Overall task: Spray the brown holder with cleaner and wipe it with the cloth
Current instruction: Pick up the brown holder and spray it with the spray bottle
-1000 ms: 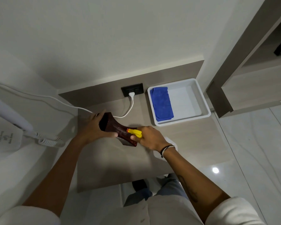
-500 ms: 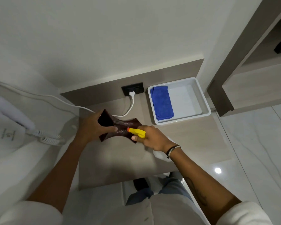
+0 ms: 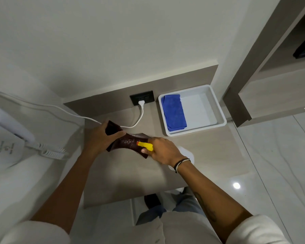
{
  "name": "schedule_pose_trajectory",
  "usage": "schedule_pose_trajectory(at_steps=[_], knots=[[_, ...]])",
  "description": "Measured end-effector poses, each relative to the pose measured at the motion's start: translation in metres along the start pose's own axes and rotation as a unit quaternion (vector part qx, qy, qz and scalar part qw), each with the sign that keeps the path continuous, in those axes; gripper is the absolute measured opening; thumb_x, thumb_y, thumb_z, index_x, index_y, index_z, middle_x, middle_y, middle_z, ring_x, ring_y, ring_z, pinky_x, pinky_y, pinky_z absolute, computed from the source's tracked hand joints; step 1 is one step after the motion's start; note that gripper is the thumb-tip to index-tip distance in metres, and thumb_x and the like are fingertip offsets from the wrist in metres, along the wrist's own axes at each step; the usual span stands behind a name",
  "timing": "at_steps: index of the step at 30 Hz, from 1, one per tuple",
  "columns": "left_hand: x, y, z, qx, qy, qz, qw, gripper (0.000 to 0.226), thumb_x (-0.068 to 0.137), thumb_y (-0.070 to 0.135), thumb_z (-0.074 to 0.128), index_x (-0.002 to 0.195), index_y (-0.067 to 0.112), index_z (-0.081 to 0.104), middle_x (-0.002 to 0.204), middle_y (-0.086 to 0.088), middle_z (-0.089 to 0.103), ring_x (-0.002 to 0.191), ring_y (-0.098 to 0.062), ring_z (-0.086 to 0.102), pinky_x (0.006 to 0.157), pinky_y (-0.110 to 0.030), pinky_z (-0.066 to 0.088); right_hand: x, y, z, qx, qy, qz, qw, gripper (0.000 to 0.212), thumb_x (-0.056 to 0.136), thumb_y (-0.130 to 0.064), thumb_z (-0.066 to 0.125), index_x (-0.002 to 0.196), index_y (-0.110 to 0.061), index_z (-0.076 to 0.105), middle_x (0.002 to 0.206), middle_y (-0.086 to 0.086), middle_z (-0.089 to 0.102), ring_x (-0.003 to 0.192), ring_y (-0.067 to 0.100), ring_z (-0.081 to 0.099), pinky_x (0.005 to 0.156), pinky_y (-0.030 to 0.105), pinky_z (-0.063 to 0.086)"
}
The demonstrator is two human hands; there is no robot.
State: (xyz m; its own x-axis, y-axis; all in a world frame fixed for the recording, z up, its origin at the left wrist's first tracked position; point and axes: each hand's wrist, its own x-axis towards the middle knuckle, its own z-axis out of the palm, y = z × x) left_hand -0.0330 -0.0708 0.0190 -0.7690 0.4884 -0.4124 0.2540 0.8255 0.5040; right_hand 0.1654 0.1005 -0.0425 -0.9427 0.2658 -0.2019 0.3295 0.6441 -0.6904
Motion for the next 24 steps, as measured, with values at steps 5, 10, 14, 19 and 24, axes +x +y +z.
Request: schedule_pose_trajectory(at_steps=[5, 10, 14, 19, 24], knots=[[-0.003, -0.004, 0.006, 0.055, -0.005, 0.025, 0.998, 0.089, 0.091, 0.074, 0.060, 0.166, 0.053, 0.016, 0.173, -0.018, 0.025, 0.161, -0.041, 0.021, 0.125, -0.060, 0.026, -0.008, 0.023, 0.003, 0.004, 0.004, 0.052, 0.999, 0.047, 0.099, -0.055, 0.065, 0.127, -0.017, 0.066, 0.117, 0.009, 0.077, 0.101, 0.030, 0.073, 0.075, 0.031, 0.045], [-0.005, -0.014, 0.014, 0.013, -0.031, 0.045, 0.998, 0.097, 0.088, 0.058, 0.074, 0.166, 0.053, 0.015, 0.177, -0.005, 0.007, 0.163, -0.035, 0.015, 0.128, -0.057, 0.028, -0.012, 0.033, 0.004, 0.035, 0.004, 0.060, 0.998, 0.041, 0.100, -0.056, 0.063, 0.118, -0.019, 0.064, 0.109, 0.008, 0.076, 0.091, 0.025, 0.070, 0.059, 0.018, 0.032], [-0.003, -0.017, 0.012, 0.057, -0.019, 0.064, 0.996, 0.121, 0.073, 0.030, 0.094, 0.169, 0.035, 0.020, 0.177, -0.009, 0.006, 0.163, -0.037, 0.016, 0.127, -0.057, 0.031, -0.013, 0.032, 0.003, 0.054, 0.001, 0.057, 0.997, 0.036, 0.100, -0.054, 0.065, 0.115, -0.021, 0.063, 0.100, 0.002, 0.072, 0.080, 0.015, 0.059, 0.059, 0.016, 0.031], [-0.003, -0.011, 0.000, 0.021, -0.013, 0.093, 0.995, 0.117, 0.059, 0.014, 0.096, 0.162, 0.021, 0.039, 0.160, -0.011, 0.042, 0.143, -0.035, 0.047, 0.115, -0.051, 0.047, -0.010, 0.020, 0.006, 0.083, -0.007, 0.027, 0.996, 0.039, 0.100, -0.052, 0.065, 0.116, -0.017, 0.063, 0.099, -0.006, 0.067, 0.075, 0.004, 0.058, 0.065, 0.019, 0.041], [-0.005, -0.018, -0.006, -0.004, -0.021, 0.117, 0.993, 0.108, 0.061, -0.001, 0.094, 0.157, 0.018, 0.047, 0.149, -0.010, 0.055, 0.135, -0.031, 0.055, 0.109, -0.045, 0.051, 0.006, -0.005, 0.005, 0.128, 0.002, -0.001, 0.992, 0.041, 0.100, -0.053, 0.065, 0.116, -0.015, 0.068, 0.108, 0.009, 0.076, 0.094, 0.026, 0.071, 0.078, 0.039, 0.057]])
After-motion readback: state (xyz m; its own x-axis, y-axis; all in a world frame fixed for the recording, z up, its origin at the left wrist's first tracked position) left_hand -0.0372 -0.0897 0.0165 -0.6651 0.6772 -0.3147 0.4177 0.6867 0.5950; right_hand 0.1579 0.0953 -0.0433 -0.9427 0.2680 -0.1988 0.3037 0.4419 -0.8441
